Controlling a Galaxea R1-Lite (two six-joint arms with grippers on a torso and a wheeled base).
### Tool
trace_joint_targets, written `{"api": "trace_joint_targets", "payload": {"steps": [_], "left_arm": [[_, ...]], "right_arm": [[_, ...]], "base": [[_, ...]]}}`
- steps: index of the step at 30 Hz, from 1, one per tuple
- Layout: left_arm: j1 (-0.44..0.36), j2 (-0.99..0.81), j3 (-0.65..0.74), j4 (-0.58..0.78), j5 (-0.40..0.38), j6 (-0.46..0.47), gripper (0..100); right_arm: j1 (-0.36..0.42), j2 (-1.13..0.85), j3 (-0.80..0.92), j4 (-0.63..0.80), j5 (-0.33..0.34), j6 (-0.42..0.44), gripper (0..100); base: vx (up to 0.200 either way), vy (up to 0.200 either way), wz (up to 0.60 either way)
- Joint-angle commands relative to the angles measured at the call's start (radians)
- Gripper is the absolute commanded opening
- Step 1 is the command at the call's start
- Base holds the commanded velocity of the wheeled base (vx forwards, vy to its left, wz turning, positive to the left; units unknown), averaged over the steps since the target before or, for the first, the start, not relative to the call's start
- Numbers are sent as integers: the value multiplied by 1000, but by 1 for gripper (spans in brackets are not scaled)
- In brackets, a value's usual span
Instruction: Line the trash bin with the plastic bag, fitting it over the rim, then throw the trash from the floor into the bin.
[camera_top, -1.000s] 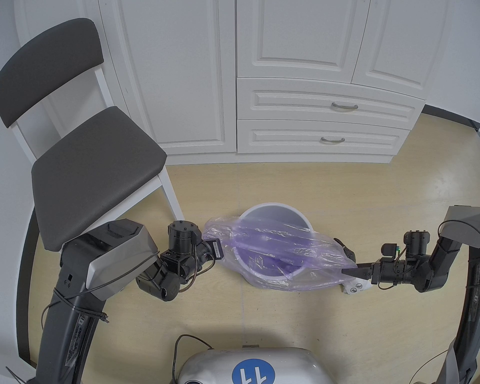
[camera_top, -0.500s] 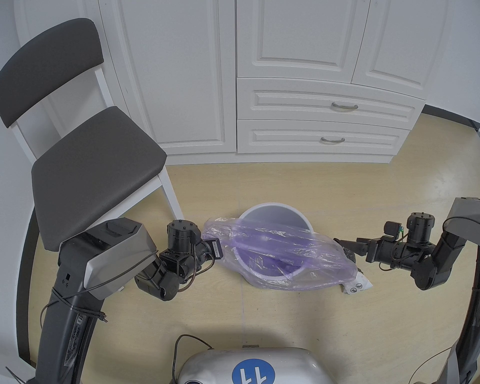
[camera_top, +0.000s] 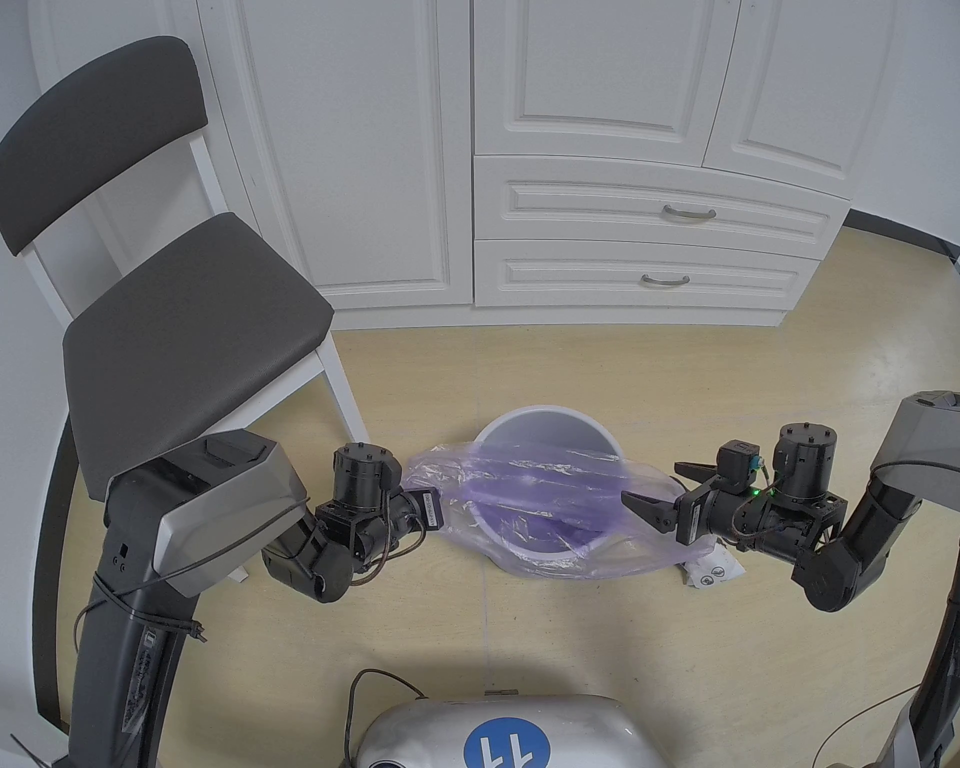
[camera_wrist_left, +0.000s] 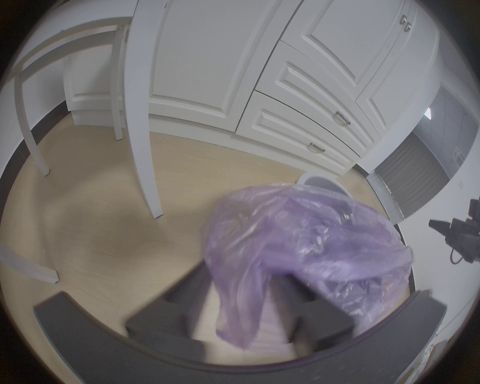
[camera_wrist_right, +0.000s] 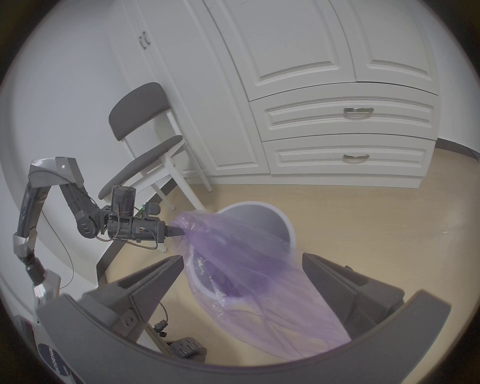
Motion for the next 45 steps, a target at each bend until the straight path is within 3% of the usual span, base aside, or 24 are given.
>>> {"api": "trace_joint_targets", "payload": {"steps": [1,7,15,22,33,34,45], "left_arm": [[3,-66,75,11,-35,34,100],[11,-169,188,28,-126,115,100],[12,-295,222,240,-149,190,100],[11,-304,231,235,-150,193,100],[11,-305,229,233,-149,193,100],[11,-305,229,232,-149,193,100],[11,-327,233,229,-147,192,100]], "right_arm": [[30,28,13,-25,-5,-4,100],[39,60,9,-34,-34,-26,100],[59,120,9,-79,-123,-118,100],[80,190,-14,-102,-164,-177,100],[86,324,-92,-166,-197,-179,100],[86,331,-100,-168,-200,-179,0],[74,353,-166,-186,-223,-168,0]], "base": [[0,0,0],[0,0,0],[0,0,0],[0,0,0],[0,0,0],[0,0,0],[0,0,0]]}}
